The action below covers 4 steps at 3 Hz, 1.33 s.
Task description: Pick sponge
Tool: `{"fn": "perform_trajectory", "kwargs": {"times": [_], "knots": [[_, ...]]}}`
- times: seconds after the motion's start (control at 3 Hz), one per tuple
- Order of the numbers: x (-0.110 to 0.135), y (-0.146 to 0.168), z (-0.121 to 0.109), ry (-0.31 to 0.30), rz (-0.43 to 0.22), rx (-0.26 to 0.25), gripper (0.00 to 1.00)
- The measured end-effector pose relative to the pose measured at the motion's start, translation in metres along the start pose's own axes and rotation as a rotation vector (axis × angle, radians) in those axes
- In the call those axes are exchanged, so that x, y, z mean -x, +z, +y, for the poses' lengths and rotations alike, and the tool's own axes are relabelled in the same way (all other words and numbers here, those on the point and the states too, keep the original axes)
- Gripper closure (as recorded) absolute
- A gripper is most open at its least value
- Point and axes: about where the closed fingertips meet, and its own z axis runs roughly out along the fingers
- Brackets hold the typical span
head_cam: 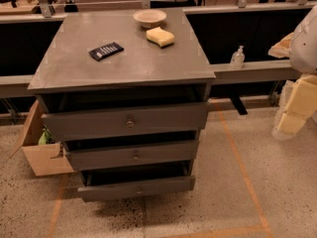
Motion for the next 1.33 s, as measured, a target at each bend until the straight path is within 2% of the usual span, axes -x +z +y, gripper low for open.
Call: {"fn": "perform_trajectory", "kwargs": {"times": [0.33, 0.67, 1.0, 1.33], "knots": [[0.0, 0.0, 0.0, 0.0, 0.0, 0.0, 0.0], [-0.001, 0.004, -0.018, 0.016, -0.022, -0.032, 0.0], [-0.018, 0.009, -0.07, 0.184, -0.16, -0.108, 0.0], [0.008, 0.012, -0.141, 0.324, -0.43, -0.19, 0.0]]}}
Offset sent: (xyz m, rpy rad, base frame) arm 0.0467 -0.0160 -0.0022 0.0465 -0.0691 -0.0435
